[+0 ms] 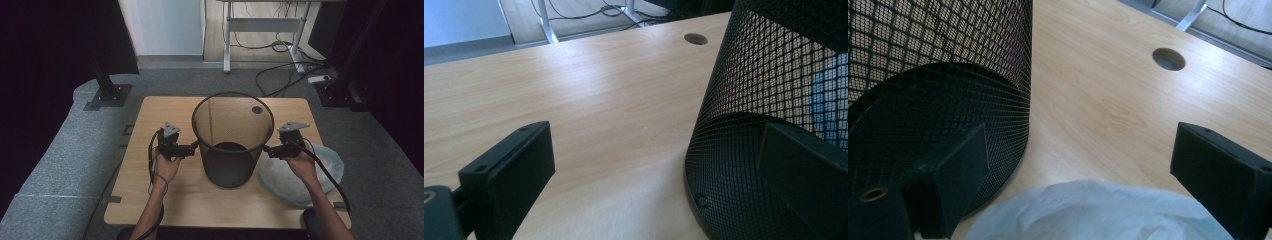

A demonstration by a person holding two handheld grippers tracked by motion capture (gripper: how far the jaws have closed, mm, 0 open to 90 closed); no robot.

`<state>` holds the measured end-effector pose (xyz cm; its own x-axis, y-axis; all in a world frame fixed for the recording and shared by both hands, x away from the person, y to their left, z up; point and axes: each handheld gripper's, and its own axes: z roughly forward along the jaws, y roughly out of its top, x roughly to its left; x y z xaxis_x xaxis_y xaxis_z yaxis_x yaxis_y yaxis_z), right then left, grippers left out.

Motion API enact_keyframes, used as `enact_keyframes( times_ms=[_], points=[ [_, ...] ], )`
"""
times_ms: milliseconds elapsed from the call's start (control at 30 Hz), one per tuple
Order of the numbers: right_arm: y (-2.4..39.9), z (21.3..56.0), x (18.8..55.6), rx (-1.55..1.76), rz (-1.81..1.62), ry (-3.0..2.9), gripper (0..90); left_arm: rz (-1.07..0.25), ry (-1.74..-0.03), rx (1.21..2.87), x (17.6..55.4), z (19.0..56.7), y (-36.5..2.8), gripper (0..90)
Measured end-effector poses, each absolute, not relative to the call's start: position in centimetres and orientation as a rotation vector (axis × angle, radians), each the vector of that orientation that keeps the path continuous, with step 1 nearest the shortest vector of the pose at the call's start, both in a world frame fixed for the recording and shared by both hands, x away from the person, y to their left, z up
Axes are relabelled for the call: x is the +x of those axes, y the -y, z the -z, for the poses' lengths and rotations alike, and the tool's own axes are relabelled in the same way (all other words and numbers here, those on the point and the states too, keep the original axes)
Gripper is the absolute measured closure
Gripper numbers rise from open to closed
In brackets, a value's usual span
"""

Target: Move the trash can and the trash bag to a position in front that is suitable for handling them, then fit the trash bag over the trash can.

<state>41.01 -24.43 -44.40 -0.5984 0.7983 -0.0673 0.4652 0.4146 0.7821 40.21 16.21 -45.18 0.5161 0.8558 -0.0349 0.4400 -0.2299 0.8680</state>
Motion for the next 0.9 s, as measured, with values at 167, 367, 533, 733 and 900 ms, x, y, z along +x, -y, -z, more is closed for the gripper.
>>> enact_keyframes(
  times_ms=[167, 367, 533, 733, 900],
  points=[
    [24.2, 44.5, 39.4, 1.061, -1.065, -2.267, 8.9, -0.582, -1.073, 1.857, 38.0, 45.2, -16.7, 1.7],
    [23.9, 44.6, 37.5, 1.041, -1.079, -2.287, 8.9, -0.597, -1.062, 1.885, 35.7, 44.9, -17.1, 1.7],
    [23.6, 44.5, 36.5, 1.011, -1.075, -2.293, 7.9, -0.563, -1.063, 1.881, 34.7, 45.0, -17.6, 0.0],
    [24.5, 45.1, 36.4, 0.975, -0.943, -2.310, 0.0, -0.544, -1.105, 1.870, 33.9, 46.8, -18.9, 0.0],
    [26.5, 45.9, 36.8, 1.027, -0.888, -2.310, 0.0, -0.508, -1.155, 1.865, 33.0, 49.2, -20.6, 0.0]
  ],
)
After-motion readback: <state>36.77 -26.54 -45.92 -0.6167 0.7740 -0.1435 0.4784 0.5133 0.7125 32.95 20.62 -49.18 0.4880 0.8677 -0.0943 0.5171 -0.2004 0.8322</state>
